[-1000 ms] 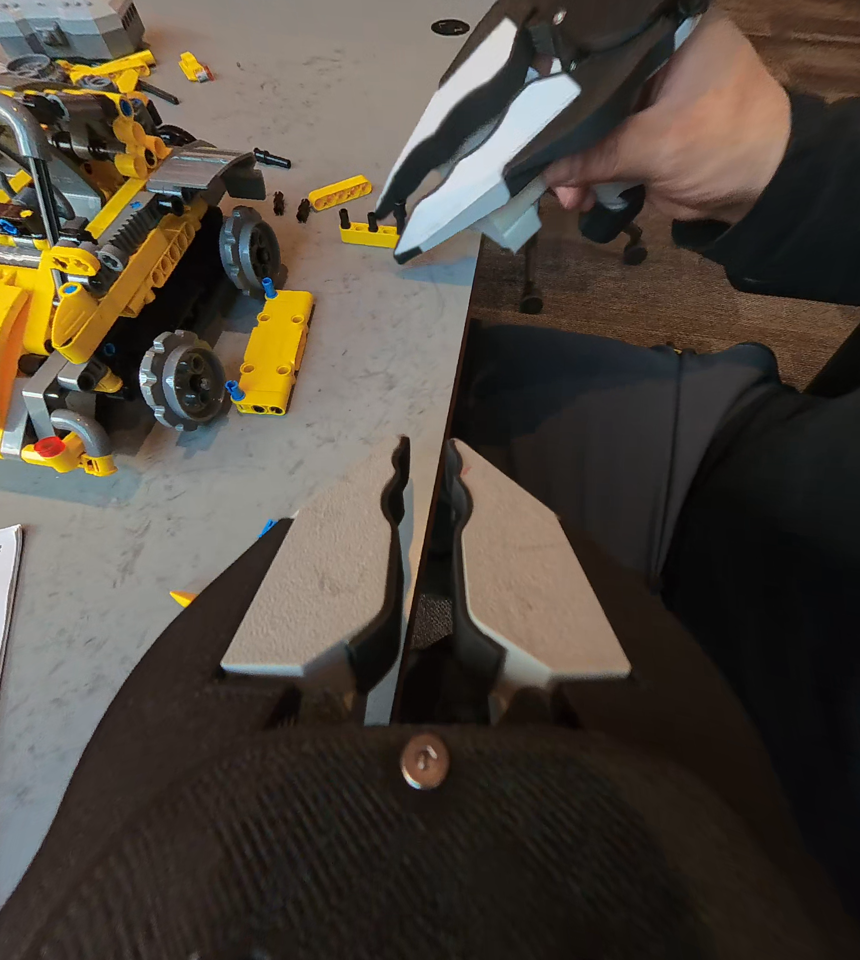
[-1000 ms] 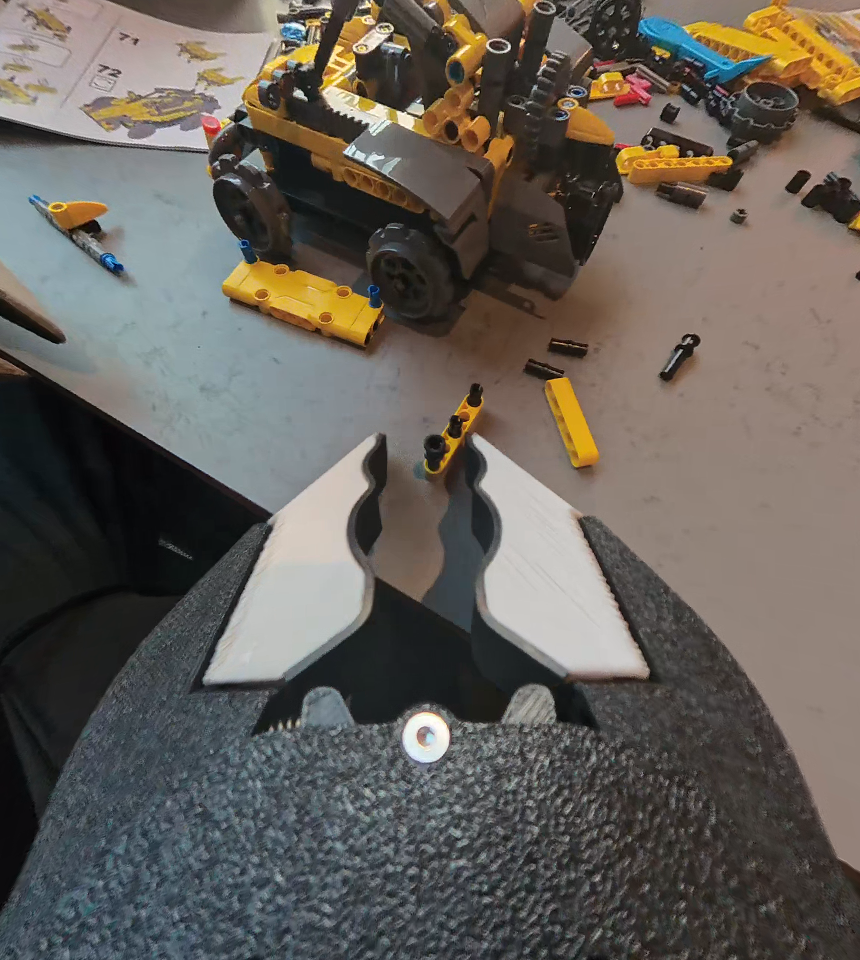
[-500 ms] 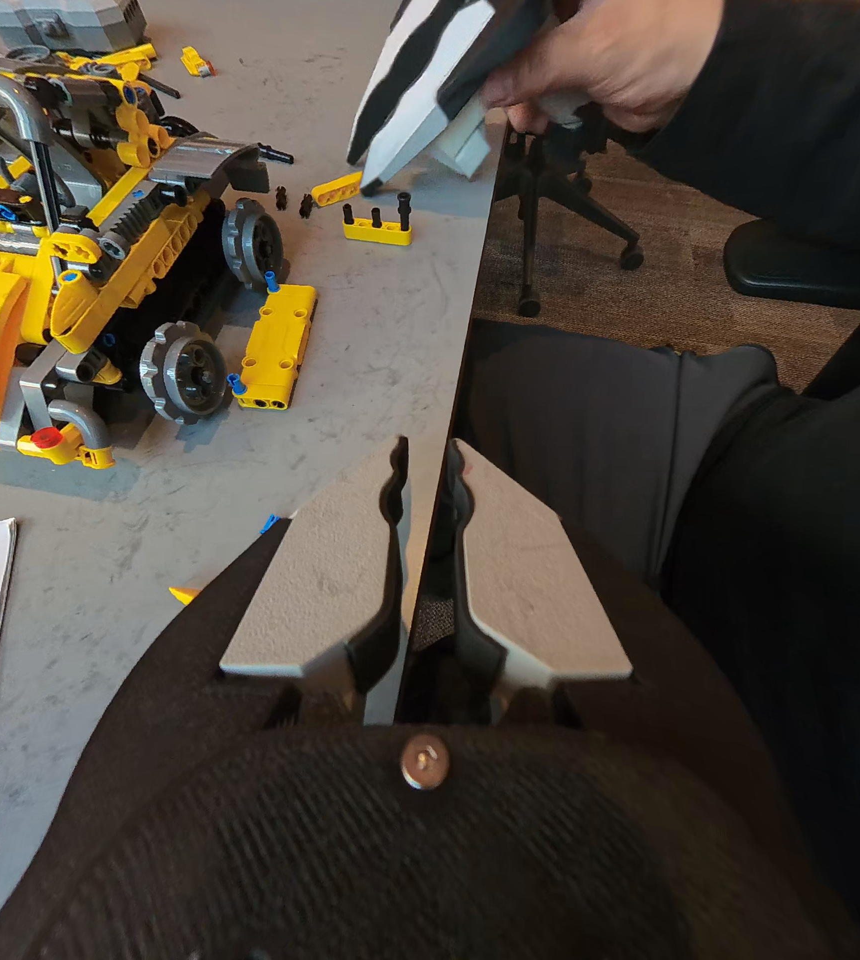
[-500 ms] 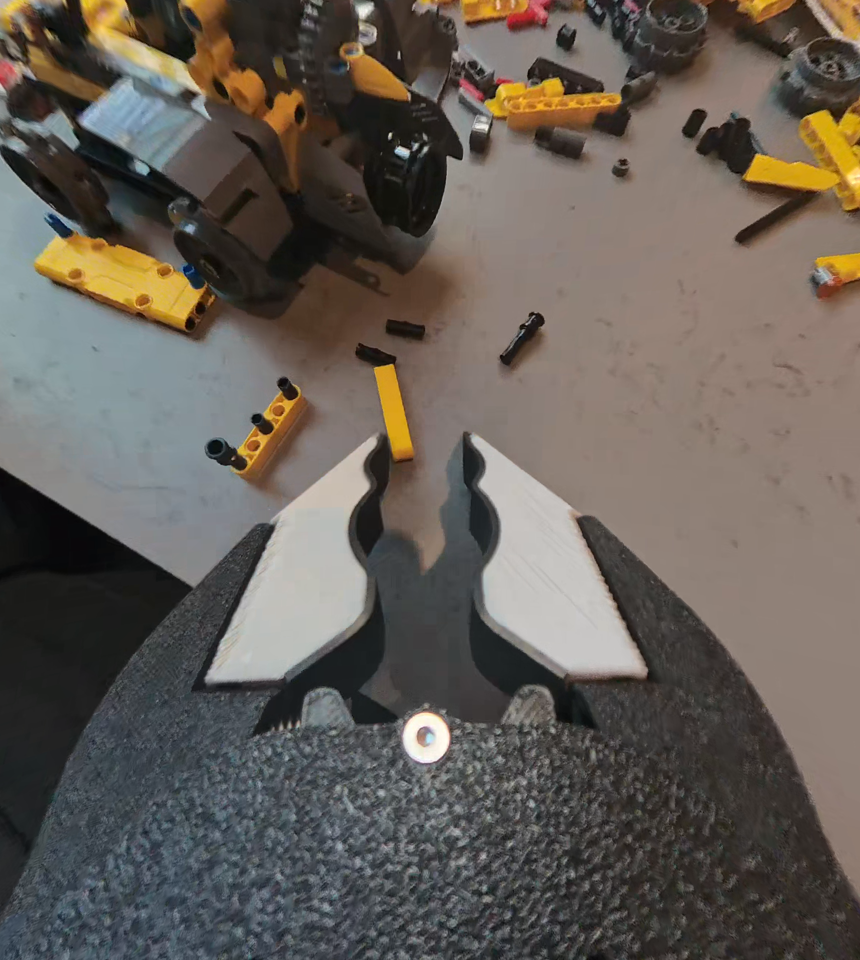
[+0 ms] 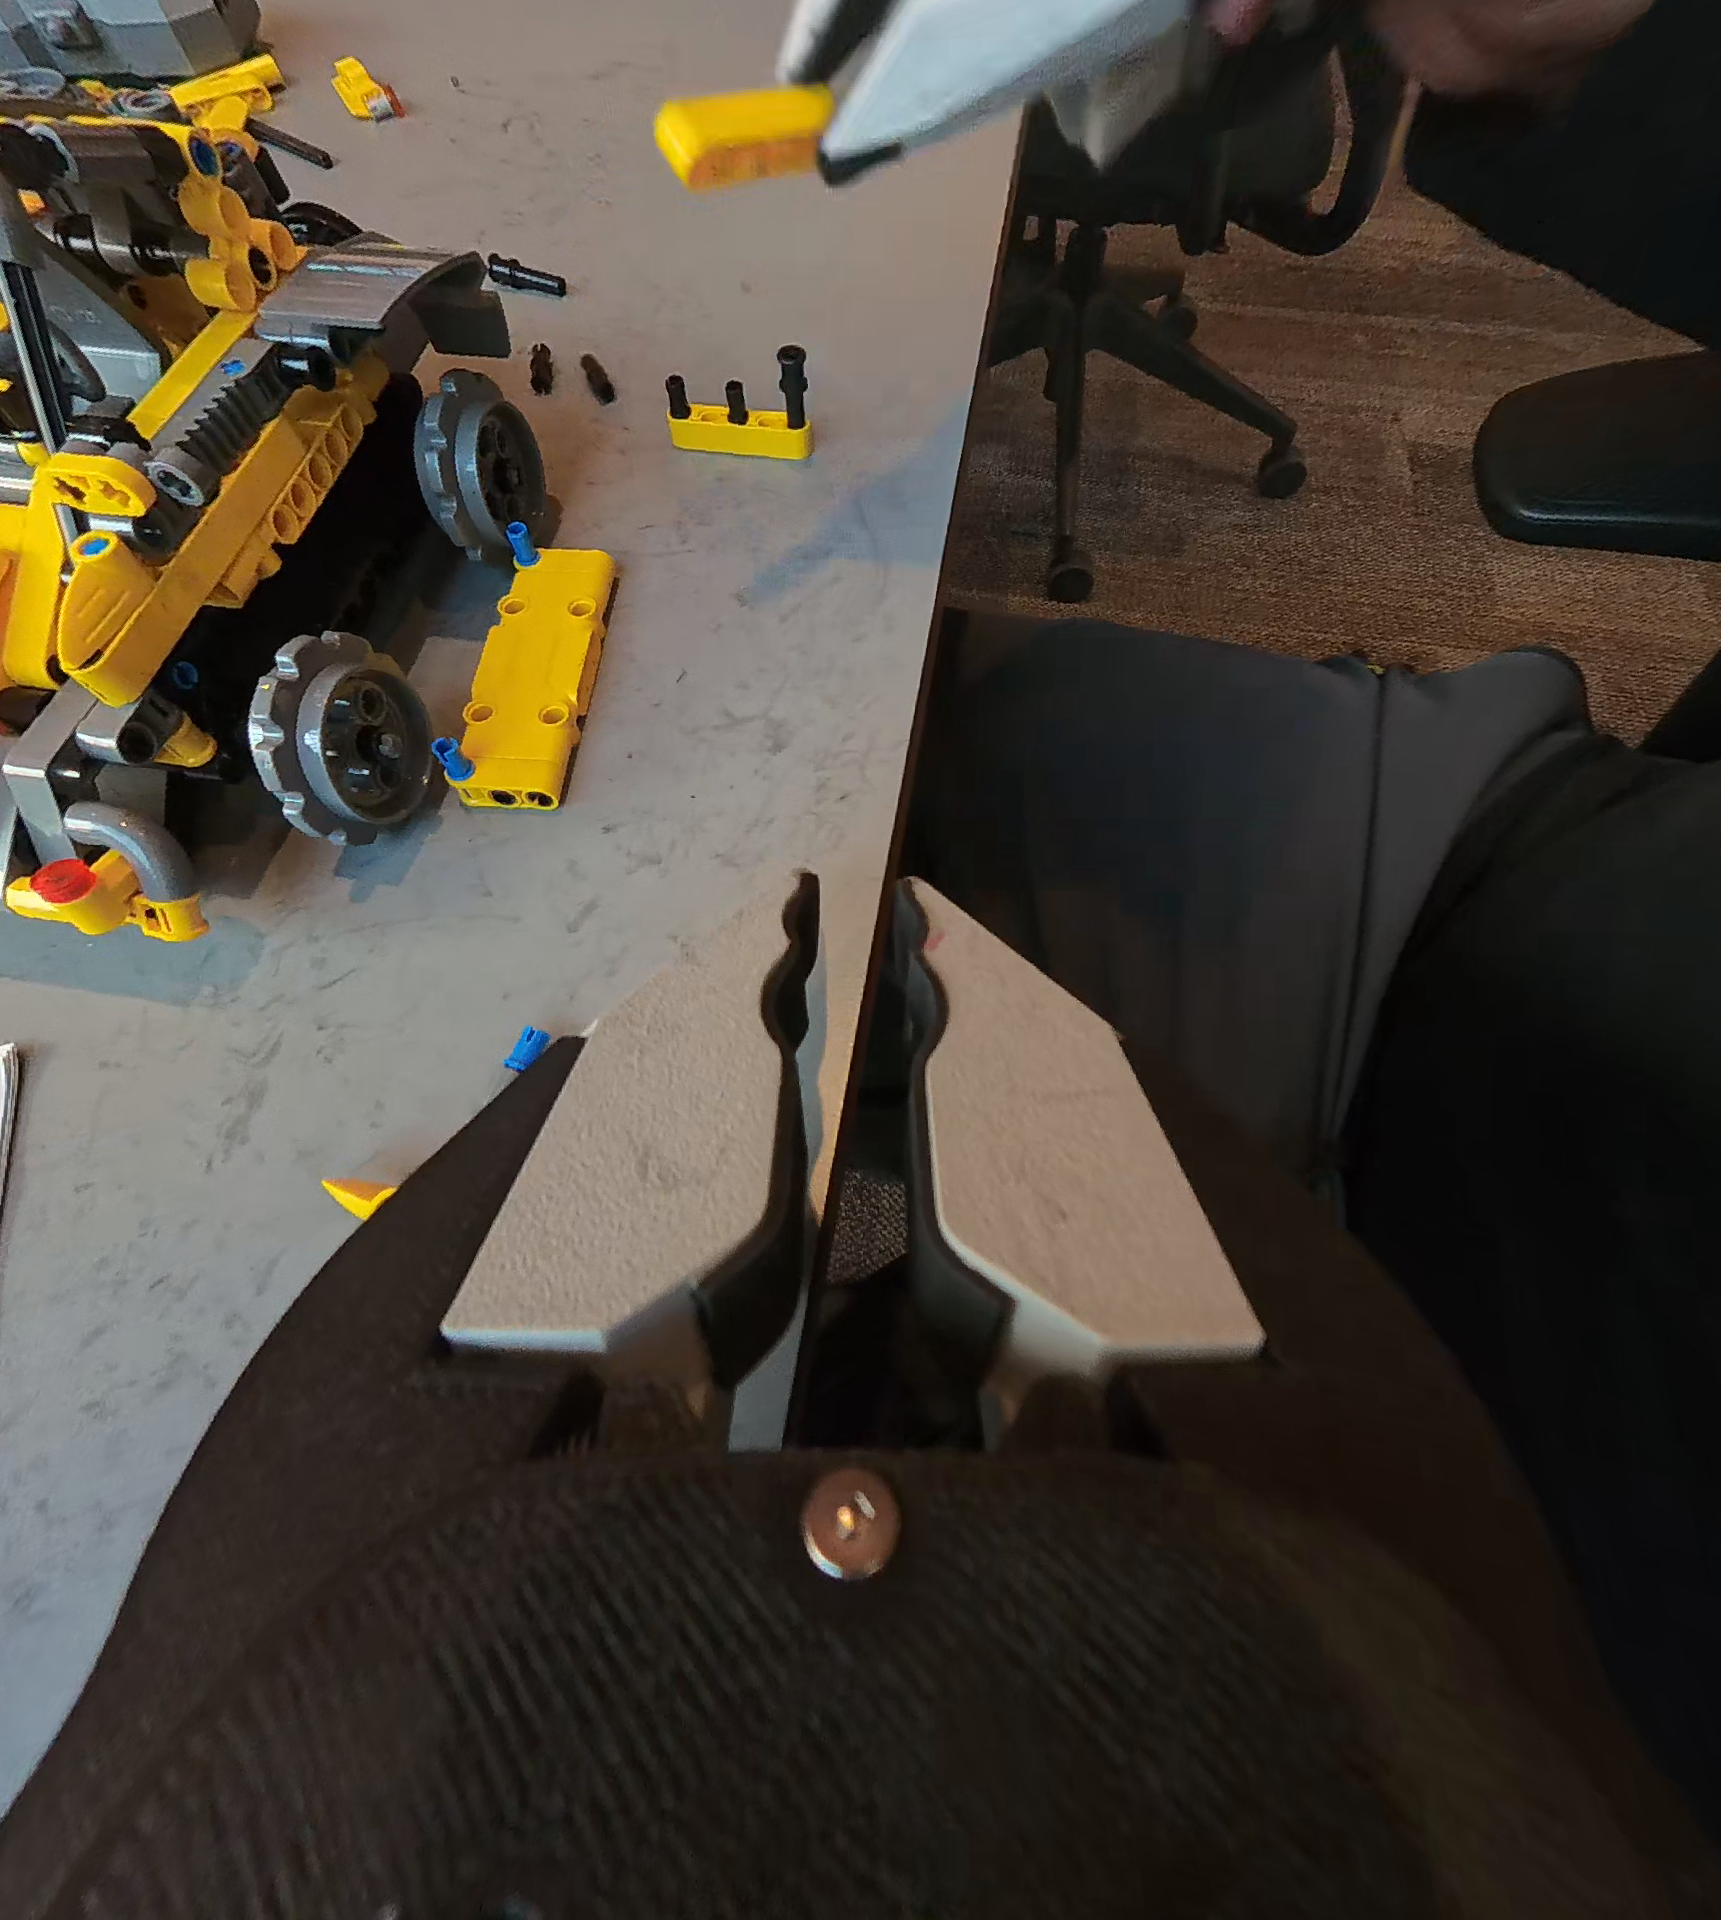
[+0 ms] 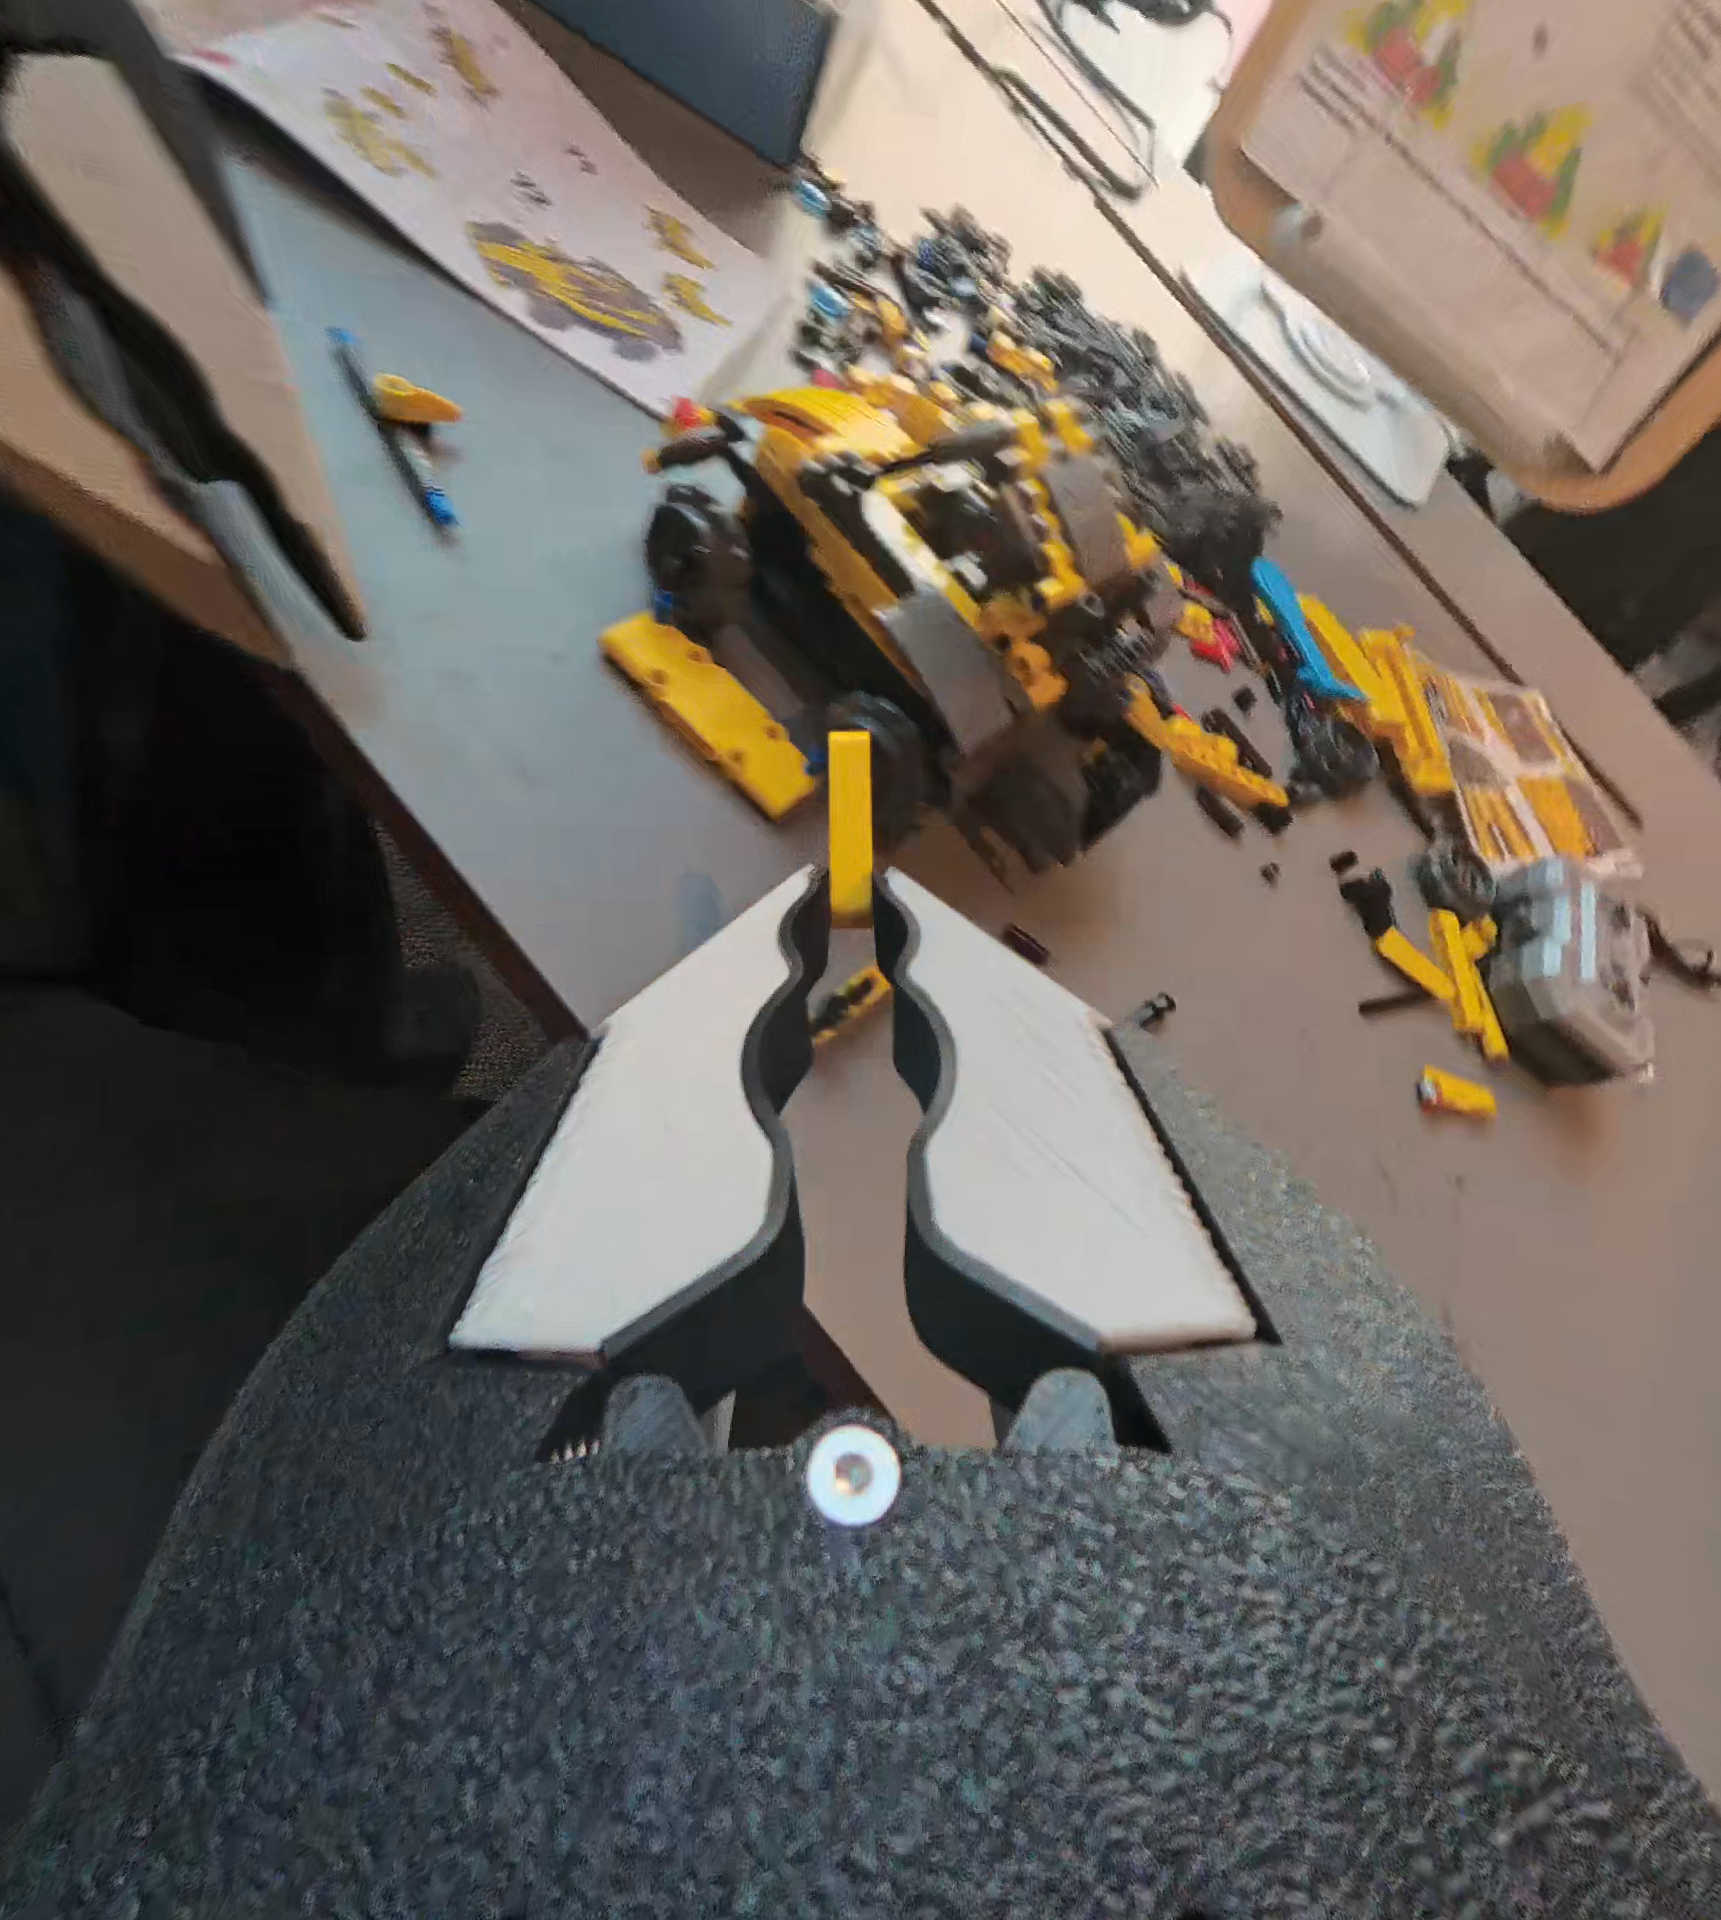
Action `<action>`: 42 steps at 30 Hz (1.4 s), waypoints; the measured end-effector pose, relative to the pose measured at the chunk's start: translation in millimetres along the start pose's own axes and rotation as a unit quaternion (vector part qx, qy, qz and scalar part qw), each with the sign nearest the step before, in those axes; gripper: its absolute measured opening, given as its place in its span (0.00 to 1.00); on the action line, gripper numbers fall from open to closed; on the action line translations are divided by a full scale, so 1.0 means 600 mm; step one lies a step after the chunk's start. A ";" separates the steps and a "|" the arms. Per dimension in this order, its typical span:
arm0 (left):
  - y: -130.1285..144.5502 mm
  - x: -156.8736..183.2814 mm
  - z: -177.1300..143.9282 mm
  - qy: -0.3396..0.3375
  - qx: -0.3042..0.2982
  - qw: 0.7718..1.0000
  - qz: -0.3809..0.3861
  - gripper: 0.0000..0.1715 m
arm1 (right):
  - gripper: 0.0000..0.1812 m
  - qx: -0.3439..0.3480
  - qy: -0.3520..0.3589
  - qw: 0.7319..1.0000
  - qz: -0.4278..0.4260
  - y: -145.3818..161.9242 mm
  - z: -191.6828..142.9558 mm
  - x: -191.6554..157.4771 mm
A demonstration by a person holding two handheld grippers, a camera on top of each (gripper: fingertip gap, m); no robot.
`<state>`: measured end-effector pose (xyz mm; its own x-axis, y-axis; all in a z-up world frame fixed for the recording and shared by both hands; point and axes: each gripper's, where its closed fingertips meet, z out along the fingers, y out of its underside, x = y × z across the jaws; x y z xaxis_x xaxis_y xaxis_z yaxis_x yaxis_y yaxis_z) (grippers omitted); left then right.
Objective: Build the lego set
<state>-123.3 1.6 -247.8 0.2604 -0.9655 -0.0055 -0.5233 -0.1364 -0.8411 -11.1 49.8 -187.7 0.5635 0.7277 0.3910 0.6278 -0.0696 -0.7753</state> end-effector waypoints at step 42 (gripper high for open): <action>0.003 -0.002 0.003 -0.019 -0.002 1.000 0.014 0.06 | 0.10 -0.050 0.051 0.971 -0.227 0.018 0.002 -0.052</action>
<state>-123.1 3.2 -249.9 0.2760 -0.9599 -0.0487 -0.5344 -0.1111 -0.8379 -22.4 27.2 -209.0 0.2636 0.6275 0.7326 0.8703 0.1728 -0.4612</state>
